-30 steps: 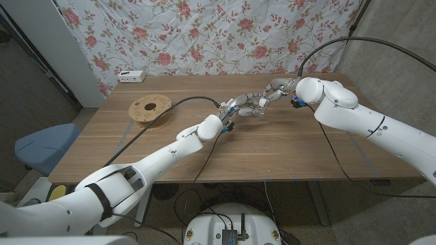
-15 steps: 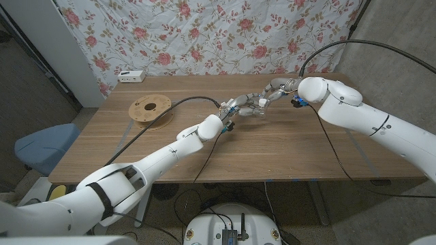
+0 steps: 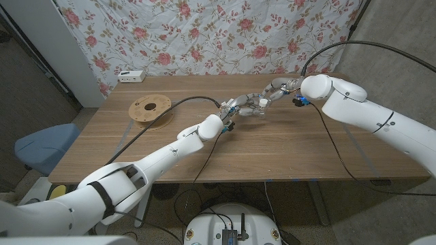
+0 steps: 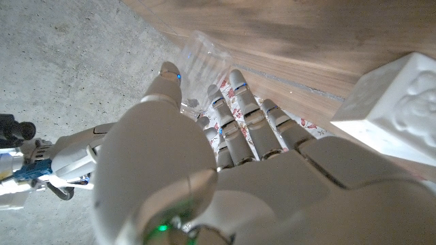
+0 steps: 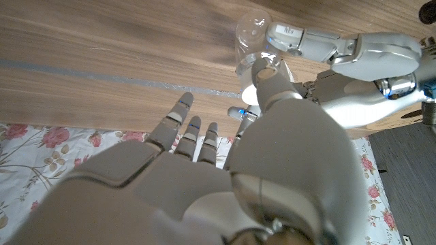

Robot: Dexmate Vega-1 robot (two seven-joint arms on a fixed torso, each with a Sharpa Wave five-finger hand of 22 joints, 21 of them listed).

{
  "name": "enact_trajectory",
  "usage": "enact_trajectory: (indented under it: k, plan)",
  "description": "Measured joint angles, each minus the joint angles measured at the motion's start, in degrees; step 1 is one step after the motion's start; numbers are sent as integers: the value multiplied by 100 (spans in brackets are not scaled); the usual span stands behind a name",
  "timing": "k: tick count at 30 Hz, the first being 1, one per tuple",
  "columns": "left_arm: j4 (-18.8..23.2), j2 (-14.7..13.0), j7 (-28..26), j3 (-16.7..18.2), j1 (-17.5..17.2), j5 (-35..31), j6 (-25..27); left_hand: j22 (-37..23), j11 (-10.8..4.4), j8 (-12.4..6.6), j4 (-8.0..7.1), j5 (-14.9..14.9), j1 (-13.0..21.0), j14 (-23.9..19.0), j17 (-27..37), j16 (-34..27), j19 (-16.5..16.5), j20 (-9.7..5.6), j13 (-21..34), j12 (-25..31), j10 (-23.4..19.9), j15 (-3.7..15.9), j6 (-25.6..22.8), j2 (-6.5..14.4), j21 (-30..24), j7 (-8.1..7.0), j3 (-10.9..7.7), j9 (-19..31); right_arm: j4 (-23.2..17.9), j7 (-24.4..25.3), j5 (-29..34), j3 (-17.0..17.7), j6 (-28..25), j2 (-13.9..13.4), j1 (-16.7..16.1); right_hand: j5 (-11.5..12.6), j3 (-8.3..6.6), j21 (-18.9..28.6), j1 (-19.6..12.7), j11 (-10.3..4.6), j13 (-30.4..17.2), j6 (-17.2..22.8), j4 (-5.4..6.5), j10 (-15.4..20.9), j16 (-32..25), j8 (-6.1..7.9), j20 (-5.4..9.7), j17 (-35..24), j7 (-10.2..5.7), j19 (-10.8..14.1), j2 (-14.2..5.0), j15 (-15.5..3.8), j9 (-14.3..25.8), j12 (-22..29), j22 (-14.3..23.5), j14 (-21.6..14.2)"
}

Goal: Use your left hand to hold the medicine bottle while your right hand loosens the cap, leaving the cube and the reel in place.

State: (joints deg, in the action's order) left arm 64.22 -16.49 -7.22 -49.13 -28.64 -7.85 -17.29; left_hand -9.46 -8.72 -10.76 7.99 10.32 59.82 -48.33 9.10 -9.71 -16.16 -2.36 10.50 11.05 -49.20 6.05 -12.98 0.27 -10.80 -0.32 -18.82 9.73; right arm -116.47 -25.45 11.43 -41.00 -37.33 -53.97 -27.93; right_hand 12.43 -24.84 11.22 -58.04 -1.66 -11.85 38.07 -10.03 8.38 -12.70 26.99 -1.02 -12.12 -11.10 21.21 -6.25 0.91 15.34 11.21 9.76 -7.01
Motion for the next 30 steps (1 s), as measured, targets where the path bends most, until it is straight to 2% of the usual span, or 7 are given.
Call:
enact_trajectory:
  k: [6,9,13,17,22,28,30]
  plan:
    - [-70,28,7,-13,31,5,-22,0,0,0,4,-3,15,0,0,0,0,0,1,-1,0,0,0,16,0,0,-7,0,46,-59,-108,2,23,-22,54,22,-11,0,-27,52,0,-72,14,-55,21,-100,-14,0,-113,-14,0,11,-45,0,0,51]
    - [-108,45,8,-21,47,7,-39,0,0,0,4,-4,14,0,0,0,0,0,1,-6,0,0,0,17,0,0,-7,0,71,-74,-138,2,29,-30,76,27,38,0,5,34,0,-141,30,-93,21,-179,-34,3,-173,-34,31,42,-50,0,0,80]
    - [-142,60,9,-26,63,8,-55,0,0,0,5,-4,-1,0,0,0,0,0,2,-8,0,0,-1,32,0,1,-7,0,102,-120,-230,1,57,-37,112,28,110,0,85,64,0,-394,57,-123,21,-309,-56,15,-158,-55,132,64,-88,0,0,102]
    - [-171,71,7,-30,74,9,-75,0,0,0,5,-4,4,0,0,0,0,0,2,-22,0,0,-1,40,0,1,-6,0,126,-136,-268,-16,72,-44,141,-1,228,0,211,138,0,-580,89,-197,42,-437,-82,15,-135,-82,309,105,-125,0,0,143]
    - [-218,94,0,-41,100,9,-99,0,-1,0,6,-5,4,0,0,0,0,0,2,-22,1,0,-1,40,0,1,-5,0,143,-180,-353,-35,100,-55,171,-42,367,0,408,222,0,-730,126,-280,64,-541,-112,41,16,-99,506,177,-157,1,0,172]
    - [-251,109,-9,-49,121,10,-118,0,-1,0,-10,-20,4,0,0,0,0,0,3,-22,1,0,-1,39,0,1,-20,0,147,-215,-387,-48,105,-72,200,-107,438,1,545,281,0,-889,149,-340,85,-628,-158,25,171,-114,640,207,-177,3,0,202]
    - [-263,113,-9,-53,124,10,-120,0,-1,0,7,-20,5,0,0,0,0,0,3,-22,1,-1,-1,38,0,1,-38,0,147,-225,-398,-53,102,-80,206,-107,472,-16,594,311,0,-936,183,-369,85,-630,-186,25,160,-142,658,229,-177,3,0,224]
